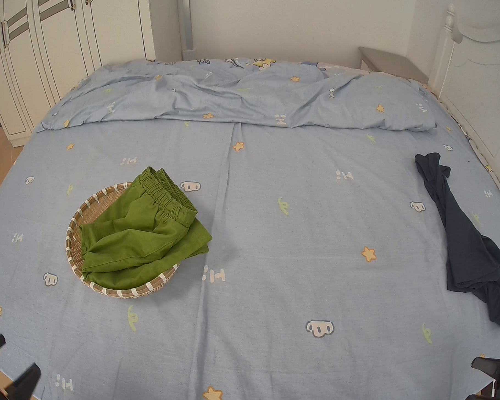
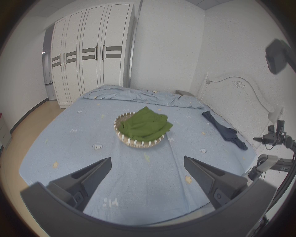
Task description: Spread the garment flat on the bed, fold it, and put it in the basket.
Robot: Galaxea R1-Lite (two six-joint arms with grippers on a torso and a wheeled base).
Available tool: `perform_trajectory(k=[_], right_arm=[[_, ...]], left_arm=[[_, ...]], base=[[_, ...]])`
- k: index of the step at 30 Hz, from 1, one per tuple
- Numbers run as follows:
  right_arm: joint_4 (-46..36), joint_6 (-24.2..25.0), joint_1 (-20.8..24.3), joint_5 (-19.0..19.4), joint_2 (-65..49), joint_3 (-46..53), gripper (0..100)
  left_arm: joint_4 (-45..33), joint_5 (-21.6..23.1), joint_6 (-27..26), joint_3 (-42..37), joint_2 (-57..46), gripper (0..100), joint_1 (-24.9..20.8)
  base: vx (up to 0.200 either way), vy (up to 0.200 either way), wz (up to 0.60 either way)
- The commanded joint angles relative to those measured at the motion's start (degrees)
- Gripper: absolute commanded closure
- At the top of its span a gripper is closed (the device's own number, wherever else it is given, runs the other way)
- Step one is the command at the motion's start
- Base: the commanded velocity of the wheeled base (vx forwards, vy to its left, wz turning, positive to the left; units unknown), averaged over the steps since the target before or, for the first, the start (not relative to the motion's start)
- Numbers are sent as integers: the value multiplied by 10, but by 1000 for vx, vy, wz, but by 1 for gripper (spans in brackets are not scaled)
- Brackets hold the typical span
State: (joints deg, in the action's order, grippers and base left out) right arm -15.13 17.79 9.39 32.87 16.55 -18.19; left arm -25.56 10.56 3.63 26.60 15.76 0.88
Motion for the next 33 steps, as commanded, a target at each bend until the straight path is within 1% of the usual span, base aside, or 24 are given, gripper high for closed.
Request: perform_trajectory(k=[1,2,3,4,5,6,9,10,11,14,16,17,18,19,20,21,23,24,25,27,28,29,31,33], right_arm=[[-22,-15,-7,-95,-112,67,0],[-22,-15,-7,-95,-112,67,0],[14,-40,-8,-143,-111,101,0],[28,-43,-7,-163,-112,108,0],[46,-43,-7,-192,-111,115,0],[48,-43,-7,-195,-111,116,0],[63,-50,-7,-277,-111,122,0],[63,-51,-7,-284,-111,122,0],[63,-54,-6,-305,-111,123,0],[75,-50,-9,-322,-112,131,0],[103,-50,-24,-352,-111,152,0],[117,-49,-35,-359,-111,158,0],[119,-49,-37,-361,-111,158,0],[130,-60,-74,-361,-121,161,0],[129,-61,-77,-361,-122,160,0],[128,-85,-108,-364,-149,159,0],[131,-122,-97,-363,-164,161,0],[135,-142,-95,-366,-164,163,0],[135,-144,-95,-366,-164,163,0],[139,-179,-96,-362,-164,164,0],[138,-181,-96,-361,-164,164,0],[138,-190,-95,-352,-164,164,0],[132,-180,-91,-324,-161,176,0],[135,-180,-87,-319,-144,176,0]], left_arm=[[18,-25,15,-137,-157,0,-5],[18,-25,15,-137,-157,0,-5],[76,-46,25,-162,-157,0,-5],[97,-50,24,-175,-157,0,-5],[131,-52,22,-191,-157,0,-6],[135,-52,22,-193,-157,0,-6],[223,-64,7,-237,-157,0,-5],[232,-67,5,-241,-157,0,-5],[264,-83,2,-257,-157,0,-5],[274,-94,16,-263,-157,0,-6],[277,-94,17,-263,-157,0,-5],[278,-95,14,-264,-157,0,-5],[278,-95,14,-264,-157,0,-5],[279,-96,5,-264,-158,0,-4],[279,-96,3,-264,-158,0,-4],[280,-94,-27,-265,-158,0,-5],[282,-96,-54,-266,-157,0,-4],[283,-96,-61,-266,-157,0,-4],[281,-97,-62,-266,-157,0,-5],[253,-100,-69,-265,-157,0,-5],[254,-100,-69,-265,-157,0,-5],[254,-100,-64,-266,-156,0,-6],[255,-102,-41,-266,-156,0,-6],[255,-103,-30,-266,-156,0,-6]], base=[[0,0,0],[0,0,0],[0,0,0],[0,0,0],[0,0,0],[0,0,0],[0,0,0],[0,0,0],[0,0,0],[0,0,0],[0,0,0],[0,0,0],[0,0,0],[0,0,0],[0,0,0],[0,0,0],[0,0,0],[0,0,0],[0,0,0],[0,0,0],[0,0,0],[0,0,0],[0,0,0],[0,0,0]])
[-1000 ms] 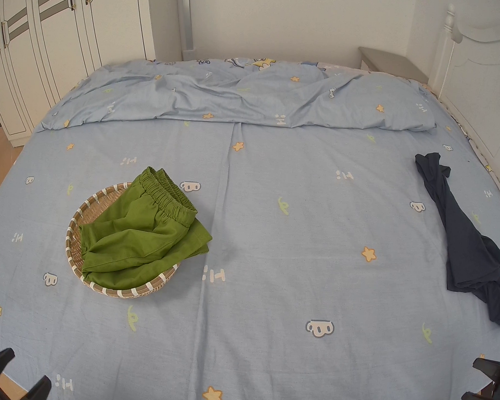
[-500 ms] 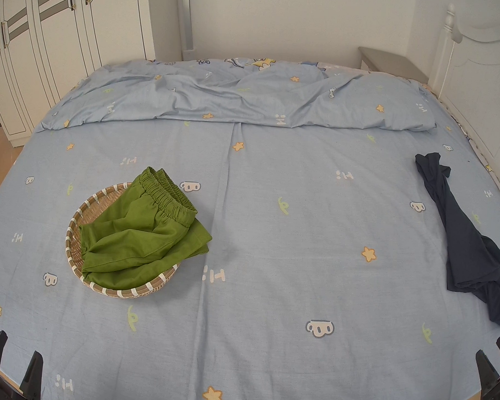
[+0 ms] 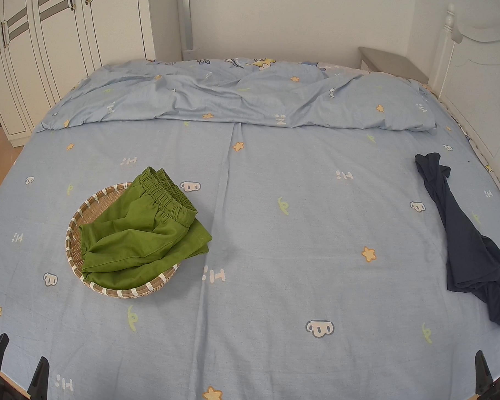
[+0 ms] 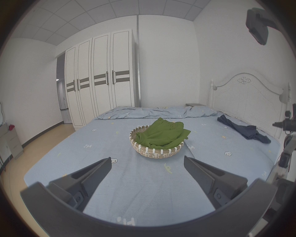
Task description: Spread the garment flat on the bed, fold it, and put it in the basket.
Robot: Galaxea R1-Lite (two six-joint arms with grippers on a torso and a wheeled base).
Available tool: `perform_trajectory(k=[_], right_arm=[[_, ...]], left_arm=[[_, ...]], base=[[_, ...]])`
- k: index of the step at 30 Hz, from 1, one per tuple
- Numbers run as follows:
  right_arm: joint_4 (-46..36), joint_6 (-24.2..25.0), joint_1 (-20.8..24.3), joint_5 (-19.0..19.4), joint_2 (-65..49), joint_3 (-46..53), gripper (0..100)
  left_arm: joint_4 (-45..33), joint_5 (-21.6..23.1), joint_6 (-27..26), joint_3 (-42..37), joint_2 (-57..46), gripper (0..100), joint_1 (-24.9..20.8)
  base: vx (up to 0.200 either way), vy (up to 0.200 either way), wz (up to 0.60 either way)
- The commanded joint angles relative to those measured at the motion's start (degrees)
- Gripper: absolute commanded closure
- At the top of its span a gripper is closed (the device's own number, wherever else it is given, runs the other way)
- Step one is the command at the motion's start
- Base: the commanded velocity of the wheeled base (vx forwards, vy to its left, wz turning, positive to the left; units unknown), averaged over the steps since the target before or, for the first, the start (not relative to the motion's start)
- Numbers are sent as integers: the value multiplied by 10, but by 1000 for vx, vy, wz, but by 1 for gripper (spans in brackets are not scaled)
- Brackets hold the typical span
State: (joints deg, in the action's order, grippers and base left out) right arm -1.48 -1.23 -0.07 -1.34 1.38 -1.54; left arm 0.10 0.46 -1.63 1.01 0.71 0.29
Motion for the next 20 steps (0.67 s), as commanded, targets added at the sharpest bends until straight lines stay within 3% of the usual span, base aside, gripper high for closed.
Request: perform_trajectory(k=[1,20], right_arm=[[-3,10,8,22,9,9,0],[10,11,0,20,-11,14,0]], left_arm=[[-2,-2,22,-10,-5,0,0],[-1,2,17,-10,-5,0,-2]], base=[[0,0,0],[0,0,0]])
